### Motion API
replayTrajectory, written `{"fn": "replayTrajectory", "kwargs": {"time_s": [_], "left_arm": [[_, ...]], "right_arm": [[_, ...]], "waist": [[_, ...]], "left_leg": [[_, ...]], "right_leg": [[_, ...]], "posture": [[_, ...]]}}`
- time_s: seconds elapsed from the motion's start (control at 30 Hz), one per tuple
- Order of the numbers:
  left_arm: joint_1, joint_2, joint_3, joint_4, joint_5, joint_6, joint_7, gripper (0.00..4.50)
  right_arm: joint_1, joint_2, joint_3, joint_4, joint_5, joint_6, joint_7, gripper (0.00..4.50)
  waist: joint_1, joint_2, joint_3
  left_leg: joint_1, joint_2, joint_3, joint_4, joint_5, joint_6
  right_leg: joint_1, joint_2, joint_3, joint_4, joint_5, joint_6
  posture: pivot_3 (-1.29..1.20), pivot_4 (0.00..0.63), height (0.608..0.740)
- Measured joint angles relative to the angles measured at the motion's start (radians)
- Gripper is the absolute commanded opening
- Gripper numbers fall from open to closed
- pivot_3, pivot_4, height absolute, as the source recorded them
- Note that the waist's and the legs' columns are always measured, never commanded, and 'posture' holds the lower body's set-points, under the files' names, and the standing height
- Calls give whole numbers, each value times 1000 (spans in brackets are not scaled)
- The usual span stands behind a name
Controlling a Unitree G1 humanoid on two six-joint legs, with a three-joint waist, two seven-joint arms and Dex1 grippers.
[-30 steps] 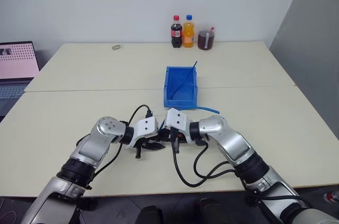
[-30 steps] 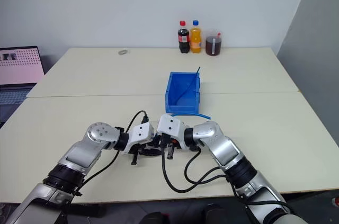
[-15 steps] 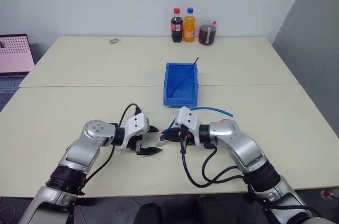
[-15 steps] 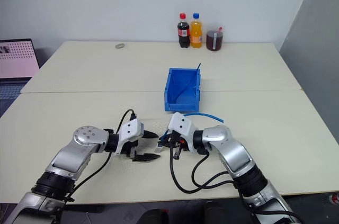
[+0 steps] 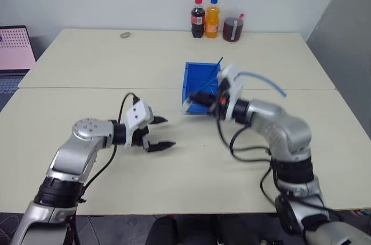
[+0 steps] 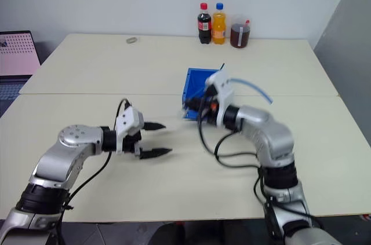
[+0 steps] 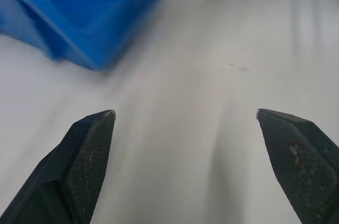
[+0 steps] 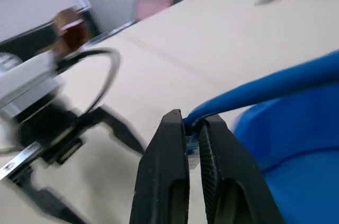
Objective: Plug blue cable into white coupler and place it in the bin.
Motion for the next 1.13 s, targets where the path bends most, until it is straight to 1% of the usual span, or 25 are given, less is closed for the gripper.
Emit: {"fn": "replayTrajectory", "kwargs": {"time_s": [0.07, 0.1, 0.13, 0.17, 0.2, 0.23, 0.27, 0.33, 0.37, 0.4, 0.5, 0.53, 0.67, 0.73, 0.8, 0.9, 0.93, 0.97, 1.03, 1.13], "left_arm": [[-31, 0, 5, 19, 1, -3, 9, 4500], [-48, -5, 3, 32, 3, -5, 13, 4500], [-58, -10, 2, 38, 5, -13, 17, 4500], [-76, -18, 0, 54, 9, -27, 20, 4500], [-87, -18, -3, 64, 14, -34, 21, 4500], [-95, -18, -3, 71, 20, -46, 20, 4500], [-106, -18, -8, 82, 27, -59, 20, 4500], [-121, -19, -17, 100, 36, -83, 19, 4500], [-123, -21, -19, 107, 41, -90, 19, 4500], [-123, -22, -19, 109, 42, -91, 19, 4500], [-127, -27, -19, 117, 42, -92, 22, 4500], [-128, -30, -19, 116, 42, -90, 24, 4500], [-137, -43, -14, 108, 39, -55, 70, 4500], [-139, -44, -2, 108, 38, -40, 89, 4500], [-151, -45, 10, 114, 37, -23, 116, 4500], [-167, -40, 42, 140, 38, -8, 157, 4500], [-172, -37, 47, 150, 39, -2, 169, 4500], [-176, -29, 57, 162, 40, 0, 176, 4500], [-179, -15, 72, 187, 40, 1, 176, 4500], [-189, -5, 84, 210, 33, 10, 175, 4500]], "right_arm": [[-64, -17, -27, 110, -4, -28, -15, 18], [-110, -32, -18, 200, -16, -45, -14, 18], [-146, -43, -8, 280, -28, -67, -5, 367], [-200, -59, 15, 402, -51, -100, 13, 719], [-237, -68, 37, 482, -69, -120, 29, 806], [-277, -77, 65, 573, -90, -152, 59, 1014], [-329, -86, 101, 685, -119, -193, 94, 1327], [-394, -90, 141, 823, -158, -257, 142, 1792], [-419, -90, 151, 883, -178, -292, 167, 1941], [-427, -91, 157, 905, -181, -302, 175, 2235], [-465, -99, 173, 995, -216, -357, 219, 2741], [-479, -105, 180, 1023, -224, -371, 232, 2981], [-495, -184, 217, 1029, -263, -391, 349, 3946], [-495, -213, 224, 1016, -267, -389, 382, 4474], [-478, -257, 237, 961, -266, -368, 440, 4490], [-407, -345, 243, 782, -248, -284, 530, 4490], [-362, -390, 245, 703, -242, -262, 559, 4490], [-293, -458, 249, 603, -241, -252, 591, 4490], [-204, -524, 249, 501, -242, -247, 605, 4490], [-114, -561, 211, 390, -216, -208, 583, 4490]], "waist": [[-1, 0, 0], [-2, 0, 1], [-3, 0, 2], [-5, 0, 3], [-6, 0, 3], [-7, 0, 4], [-7, 0, 4], [-6, 0, 4], [-5, 0, 4], [-5, 0, 4], [-3, 0, 4], [-2, 0, 4], [1, 0, 4], [2, 0, 4], [4, 0, 4], [10, 0, 4], [14, 0, 4], [21, 0, 4], [24, 0, 4], [20, 0, 4]], "left_leg": [[0, -1, 1, 0, 0, 0], [0, -1, 3, 0, 0, 0], [0, -1, 3, 1, 0, 0], [0, -1, 4, 0, 0, 0], [0, -1, 4, 0, 0, 0], [-1, 0, 4, 0, 0, 0], [-1, 0, 5, 0, 0, 0], [-3, 1, 4, 0, 0, 0], [-4, 1, 4, 0, 0, 0], [-5, 2, 4, 1, 0, 0], [-12, 1, 5, 1, 0, 0], [-13, 0, 6, 1, 0, -1], [-14, -1, 6, 3, 0, 0], [-14, -1, 6, 3, 0, 0], [-14, -1, 5, 4, 0, 0], [-14, -1, 5, 4, 0, 0], [-14, -1, 5, 4, 0, 0], [-15, -1, 4, 4, 0, 0], [-15, -1, 4, 4, 0, 0], [-14, -1, 6, 6, 0, 0]], "right_leg": [[0, 0, 1, 0, 0, 0], [-1, 0, 2, 0, 1, 1], [-1, 0, 2, 0, 1, 1], [-1, 0, 3, 0, 1, 1], [-2, 0, 3, 0, 1, 1], [-2, 0, 3, 0, 1, 1], [-3, 0, 3, 0, 1, 0], [-4, 0, 3, 0, 1, 0], [-5, 0, 3, 0, 1, 0], [-5, 0, 2, -1, 1, 0], [-11, -3, 1, 0, 1, 0], [-13, -4, 2, 1, 1, 0], [-14, -6, 1, 2, 2, 1], [-14, -6, 1, 2, 2, 1], [-14, -5, 1, 3, 2, 1], [-14, -5, 0, 2, 2, 1], [-14, -5, 0, 2, 2, 1], [-14, -5, -1, 2, 2, 2], [-14, -5, 0, 2, 2, 1], [-14, -5, 0, 5, 2, 2]], "posture": [[0, 150, 740], [0, 150, 740], [0, 150, 740], [0, 150, 740], [0, 150, 740], [0, 150, 740], [0, 150, 740], [0, 150, 740], [0, 150, 740], [0, 150, 740], [0, 150, 740], [0, 150, 740], [0, 150, 740], [0, 150, 740], [0, 150, 740], [0, 150, 740], [0, 150, 740], [0, 150, 740], [0, 150, 740], [0, 150, 740]]}}
